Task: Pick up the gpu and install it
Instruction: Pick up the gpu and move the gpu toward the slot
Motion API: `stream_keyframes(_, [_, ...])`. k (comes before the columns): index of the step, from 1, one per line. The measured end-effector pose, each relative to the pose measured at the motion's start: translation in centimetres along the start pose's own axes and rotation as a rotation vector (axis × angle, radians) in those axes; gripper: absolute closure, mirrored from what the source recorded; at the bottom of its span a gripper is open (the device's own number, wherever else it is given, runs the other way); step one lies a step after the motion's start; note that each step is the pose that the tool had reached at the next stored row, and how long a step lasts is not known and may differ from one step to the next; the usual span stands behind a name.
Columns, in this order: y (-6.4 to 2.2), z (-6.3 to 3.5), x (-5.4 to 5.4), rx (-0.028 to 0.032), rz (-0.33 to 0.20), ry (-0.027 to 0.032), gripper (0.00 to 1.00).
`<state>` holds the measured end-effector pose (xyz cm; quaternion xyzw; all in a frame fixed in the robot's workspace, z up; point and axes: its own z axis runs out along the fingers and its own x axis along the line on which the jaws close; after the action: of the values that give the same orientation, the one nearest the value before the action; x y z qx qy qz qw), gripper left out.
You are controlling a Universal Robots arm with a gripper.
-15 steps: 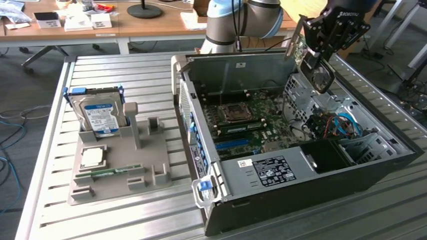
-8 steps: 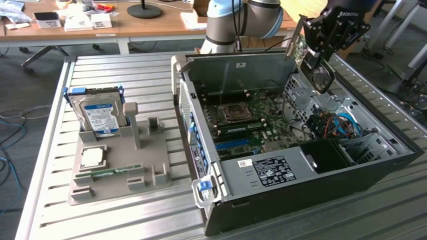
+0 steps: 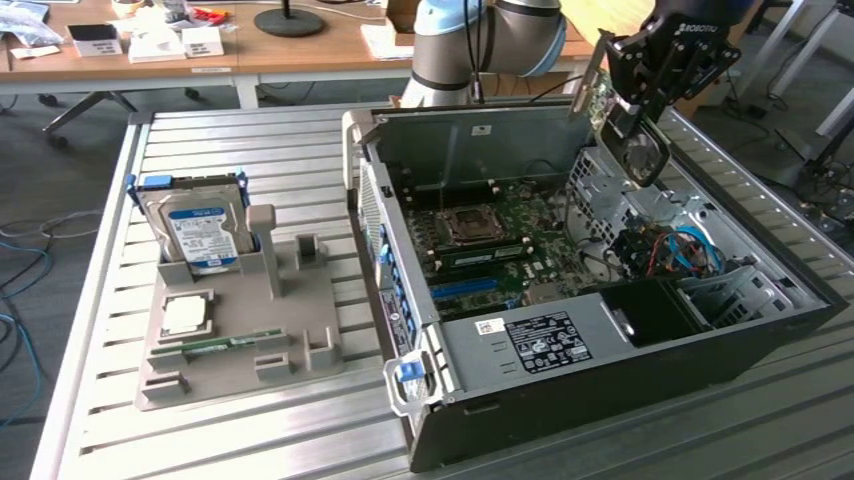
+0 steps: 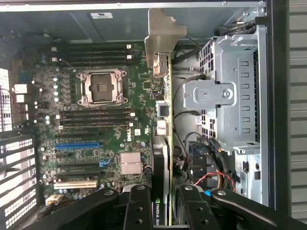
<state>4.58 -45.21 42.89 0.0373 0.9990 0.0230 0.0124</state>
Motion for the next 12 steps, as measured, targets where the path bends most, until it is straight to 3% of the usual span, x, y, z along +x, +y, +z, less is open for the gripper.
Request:
stream_keyframes(6, [0.05, 0.04, -0.72, 0.0, 0.0, 0.0, 0.73])
stream_keyframes(12, [0.06, 0.04, -0.77, 0.0001, 0.0, 0.0, 0.73])
